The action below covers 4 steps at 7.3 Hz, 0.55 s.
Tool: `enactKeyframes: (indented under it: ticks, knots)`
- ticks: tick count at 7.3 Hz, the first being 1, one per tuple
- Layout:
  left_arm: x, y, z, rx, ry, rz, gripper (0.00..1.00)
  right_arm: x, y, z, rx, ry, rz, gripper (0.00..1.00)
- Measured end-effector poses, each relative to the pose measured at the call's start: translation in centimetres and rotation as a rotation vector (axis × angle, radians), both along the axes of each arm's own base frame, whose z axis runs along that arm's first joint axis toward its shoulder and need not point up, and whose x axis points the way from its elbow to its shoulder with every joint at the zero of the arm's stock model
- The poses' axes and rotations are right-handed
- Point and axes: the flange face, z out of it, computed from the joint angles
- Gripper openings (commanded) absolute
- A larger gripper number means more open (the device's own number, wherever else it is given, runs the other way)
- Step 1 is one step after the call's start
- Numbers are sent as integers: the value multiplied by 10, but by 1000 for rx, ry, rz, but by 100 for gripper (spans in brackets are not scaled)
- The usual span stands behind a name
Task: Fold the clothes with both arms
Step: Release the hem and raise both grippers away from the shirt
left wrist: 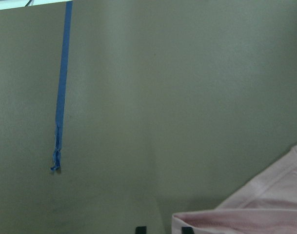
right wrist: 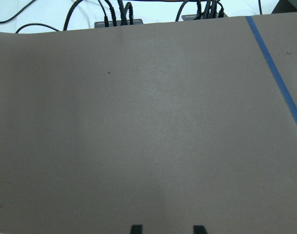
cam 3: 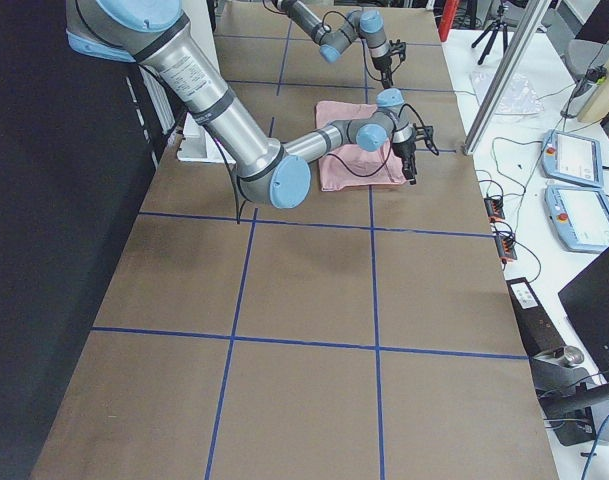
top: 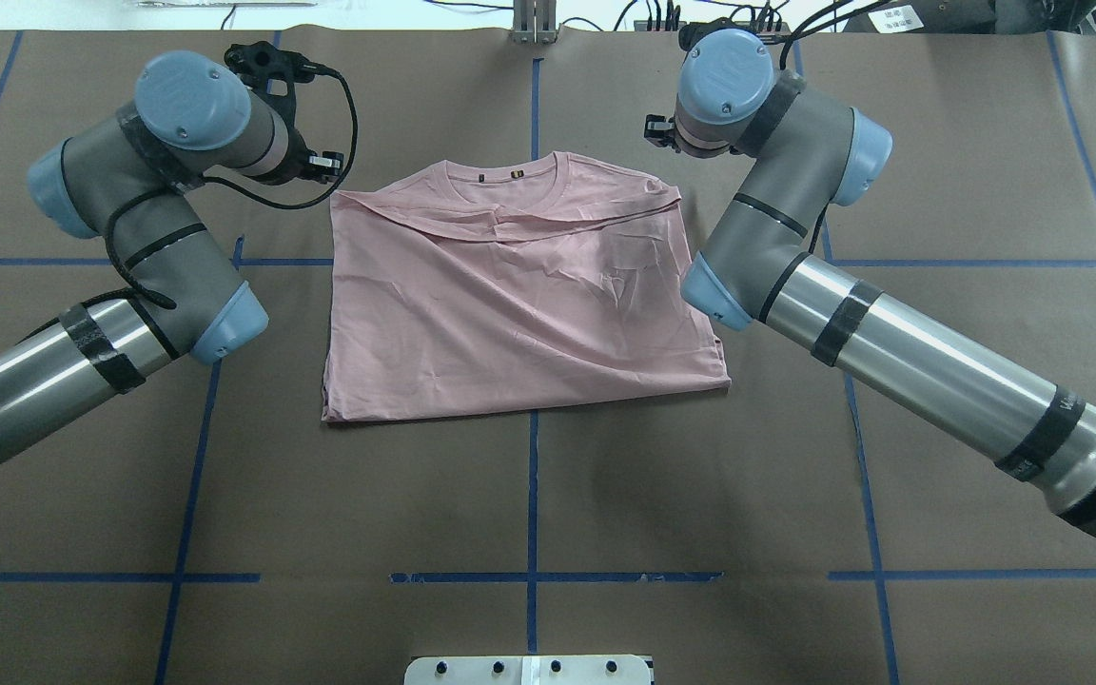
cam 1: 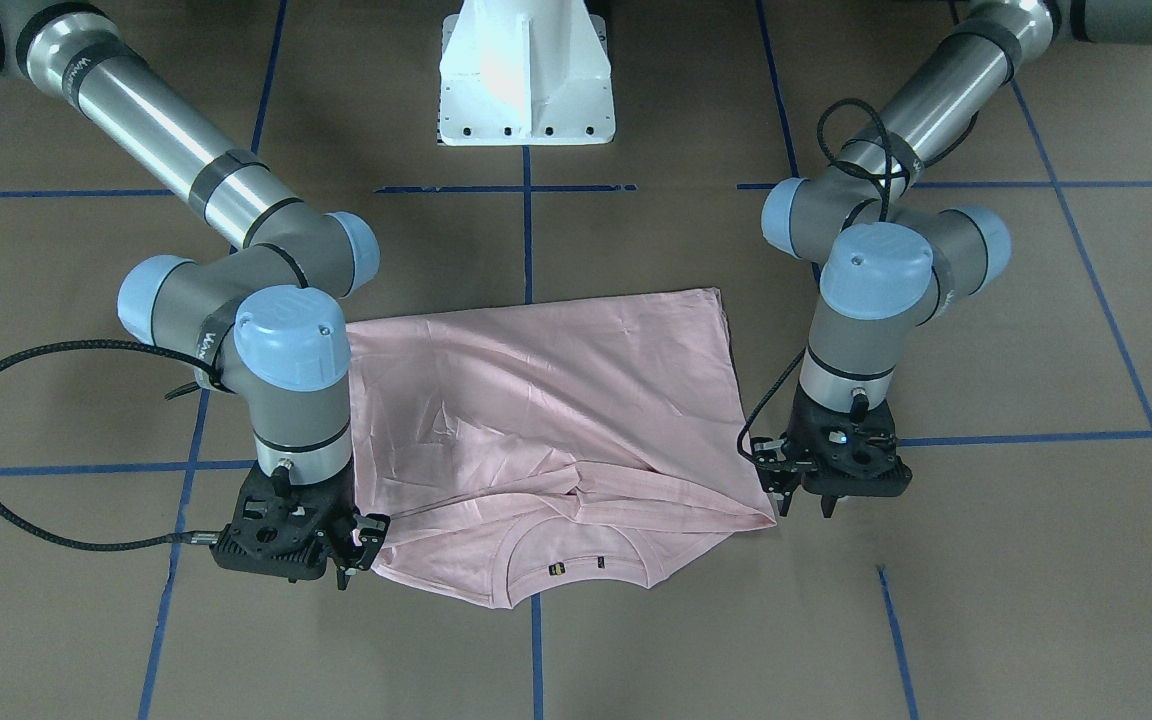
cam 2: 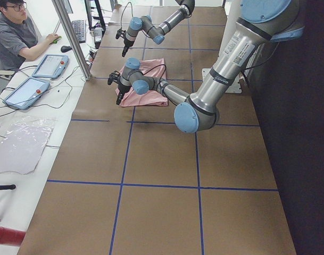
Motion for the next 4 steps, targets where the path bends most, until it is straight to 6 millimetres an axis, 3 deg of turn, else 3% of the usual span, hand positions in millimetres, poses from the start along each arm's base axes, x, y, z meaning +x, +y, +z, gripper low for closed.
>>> enactKeyframes:
  ticks: [2,4]
  knots:
    - [-13,10,-6,47,12,23,100,17,1,7,17,-10,-68,100]
    - [-41,57,-10,64,78,65,100,43,23,15,38,-48,-129,100]
